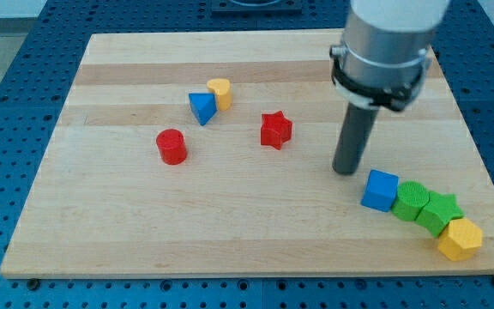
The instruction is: Move the red star towards the blue cube
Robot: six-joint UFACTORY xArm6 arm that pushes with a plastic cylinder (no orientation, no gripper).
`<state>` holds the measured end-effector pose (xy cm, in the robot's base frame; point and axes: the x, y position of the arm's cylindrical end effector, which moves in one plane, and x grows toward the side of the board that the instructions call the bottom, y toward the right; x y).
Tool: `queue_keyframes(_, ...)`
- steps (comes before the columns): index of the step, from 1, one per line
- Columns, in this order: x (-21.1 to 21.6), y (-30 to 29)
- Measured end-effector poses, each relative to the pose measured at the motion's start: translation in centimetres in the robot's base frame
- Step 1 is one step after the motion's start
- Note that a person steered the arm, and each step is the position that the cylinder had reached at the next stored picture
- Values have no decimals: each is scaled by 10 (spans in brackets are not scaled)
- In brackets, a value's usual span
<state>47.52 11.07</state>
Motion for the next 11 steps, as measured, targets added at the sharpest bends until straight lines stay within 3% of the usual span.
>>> queue_keyframes(2, -98, -25)
queue_keyframes(3, -92, -79)
queue_keyframes(5, -91, -109)
queue_keyframes(11, 10, -109)
